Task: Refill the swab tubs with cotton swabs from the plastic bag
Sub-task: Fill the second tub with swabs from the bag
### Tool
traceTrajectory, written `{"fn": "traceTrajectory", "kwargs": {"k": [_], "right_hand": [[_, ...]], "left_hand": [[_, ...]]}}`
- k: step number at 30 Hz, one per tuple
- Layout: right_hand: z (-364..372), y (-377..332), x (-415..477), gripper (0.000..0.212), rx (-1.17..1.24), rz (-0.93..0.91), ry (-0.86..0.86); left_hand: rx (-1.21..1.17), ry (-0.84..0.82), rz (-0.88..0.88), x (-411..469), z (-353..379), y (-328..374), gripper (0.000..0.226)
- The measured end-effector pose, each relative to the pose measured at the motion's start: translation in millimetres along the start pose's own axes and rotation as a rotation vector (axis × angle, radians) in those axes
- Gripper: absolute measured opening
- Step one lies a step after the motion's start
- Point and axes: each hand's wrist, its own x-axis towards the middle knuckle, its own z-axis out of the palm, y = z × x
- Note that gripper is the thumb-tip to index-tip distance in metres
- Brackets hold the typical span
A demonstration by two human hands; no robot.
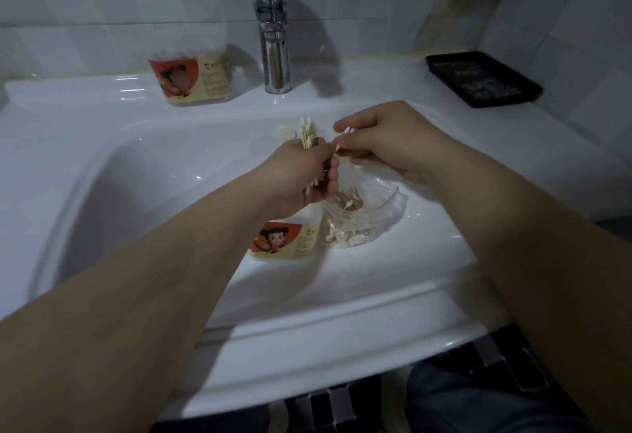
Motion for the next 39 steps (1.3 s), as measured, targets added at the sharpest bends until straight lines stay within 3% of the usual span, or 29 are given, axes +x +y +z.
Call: {"fn": "traceTrajectory", "kwargs": {"k": [6, 12, 20, 26, 30, 35, 39], "right_hand": [[4, 3, 3, 0.03, -0.165, -0.075, -0.056], [5, -1, -2, 0.032, -0.216, -0.11, -0.109], [10, -6, -9, 0.067, -0.158, -0.118, -0.203], [15, -8, -15, 0.065, -0.336, -0.127, -0.296], [15, -10, -17, 0.073, -0.283, -0.148, -0.295], [13, -10, -15, 0.064, -0.331, -0.134, -0.325], [15, -8, -10, 0.055, -0.305, -0.136, -0.185]], "left_hand": [[0.156, -0.013, -0.032, -1, -1, 0, 0.026], [0.242, -0.031, -0.029, -3, 0, -1, 0.022], [0.329, -0.032, 0.011, -4, 0, -2, 0.023], [0.416, -0.031, 0.045, -5, -2, -4, 0.024], [0.392, -0.013, 0.051, -5, -2, -1, 0.023], [0.439, -0.018, 0.065, -2, -4, -3, 0.017], [0.418, 0.05, 0.055, 3, -3, -1, 0.017]]}}
